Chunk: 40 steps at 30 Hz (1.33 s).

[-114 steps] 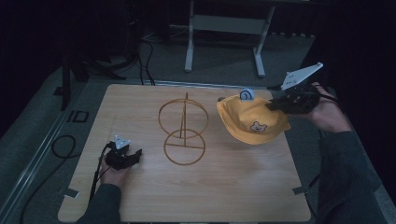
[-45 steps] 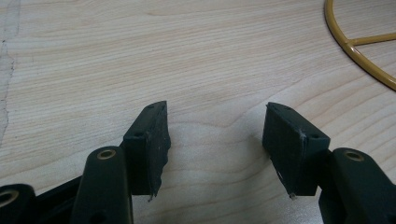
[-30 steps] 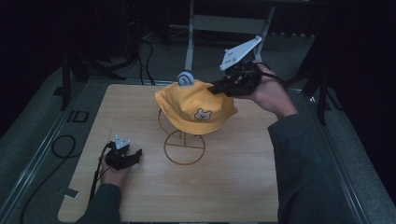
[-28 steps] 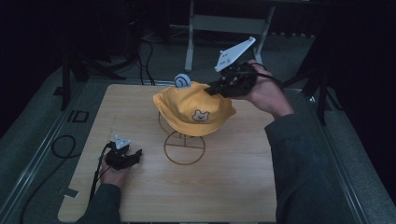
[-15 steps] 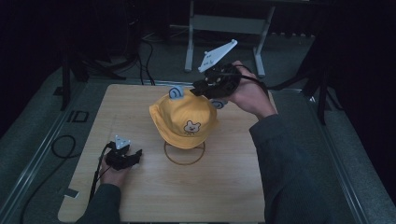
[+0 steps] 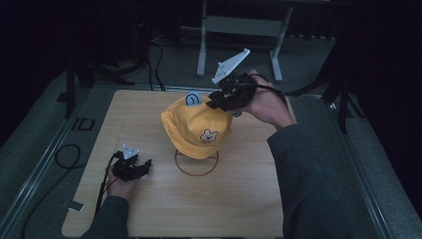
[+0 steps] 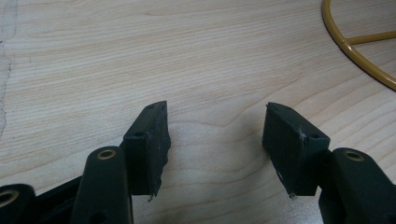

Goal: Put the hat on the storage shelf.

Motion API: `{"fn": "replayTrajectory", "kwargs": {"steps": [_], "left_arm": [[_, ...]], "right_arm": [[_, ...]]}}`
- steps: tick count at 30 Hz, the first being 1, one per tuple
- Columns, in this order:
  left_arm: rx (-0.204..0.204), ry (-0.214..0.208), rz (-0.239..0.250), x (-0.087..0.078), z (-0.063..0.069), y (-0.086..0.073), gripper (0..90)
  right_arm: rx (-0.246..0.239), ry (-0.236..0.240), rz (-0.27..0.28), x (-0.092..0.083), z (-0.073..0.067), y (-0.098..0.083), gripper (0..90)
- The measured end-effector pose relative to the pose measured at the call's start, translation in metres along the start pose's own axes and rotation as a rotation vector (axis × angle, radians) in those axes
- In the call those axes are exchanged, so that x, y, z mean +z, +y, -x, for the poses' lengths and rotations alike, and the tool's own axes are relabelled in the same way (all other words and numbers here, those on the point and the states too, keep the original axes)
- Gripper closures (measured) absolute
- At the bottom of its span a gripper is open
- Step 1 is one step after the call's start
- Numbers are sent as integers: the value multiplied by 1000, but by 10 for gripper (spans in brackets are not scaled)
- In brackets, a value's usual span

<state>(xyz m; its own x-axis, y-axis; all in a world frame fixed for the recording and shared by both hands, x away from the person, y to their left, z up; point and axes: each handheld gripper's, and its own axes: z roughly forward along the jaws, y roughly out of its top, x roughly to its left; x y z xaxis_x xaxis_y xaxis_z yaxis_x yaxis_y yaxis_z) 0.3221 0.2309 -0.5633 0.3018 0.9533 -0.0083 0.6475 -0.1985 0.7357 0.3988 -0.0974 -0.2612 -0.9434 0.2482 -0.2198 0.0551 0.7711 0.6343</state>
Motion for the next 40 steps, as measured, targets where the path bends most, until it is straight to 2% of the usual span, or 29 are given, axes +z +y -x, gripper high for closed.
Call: {"fn": "replayTrajectory", "kwargs": {"steps": [2, 4, 8, 9, 10, 16, 22, 26, 28, 29, 30, 31, 33, 40], "left_arm": [[0, 0, 0, 0, 0, 0, 412], [0, 1, -1, 0, 0, 0, 413], [0, 2, -1, 0, 0, 0, 413], [0, 2, -1, 0, 0, 0, 413], [0, 1, -1, 0, 0, 0, 413], [0, 1, 0, 0, 0, 0, 413], [0, 0, -1, 0, 0, 0, 413], [0, 0, -1, 0, 0, 0, 413], [0, 0, -1, 0, 0, 0, 413], [1, -1, -1, 0, 0, 0, 413], [1, -1, 0, 0, 0, 0, 412], [1, -1, 0, 0, 0, 0, 413], [1, -1, -1, 0, 0, 0, 412], [1, 0, -1, 0, 0, 0, 413]], "right_arm": [[-2, -6, -22, -2, 1, -5, 659], [2, -1, -35, -2, 1, -8, 680], [3, 8, -58, 4, 1, -9, 849], [6, 10, -47, 5, 1, -8, 879], [6, 16, -39, 6, 0, -7, 885], [-17, -19, 14, 9, -6, 12, 900], [-29, -31, 32, 23, -16, 36, 900], [-26, -50, -5, 42, -19, 40, 899], [-13, -62, -17, 47, -18, 39, 888], [-9, -65, -8, 47, -17, 38, 855], [5, -62, 13, 44, -15, 38, 776], [26, -60, 33, 40, -13, 37, 747], [31, -84, 37, 32, -11, 35, 674], [43, -101, 40, 7, -5, 24, 554]]}}
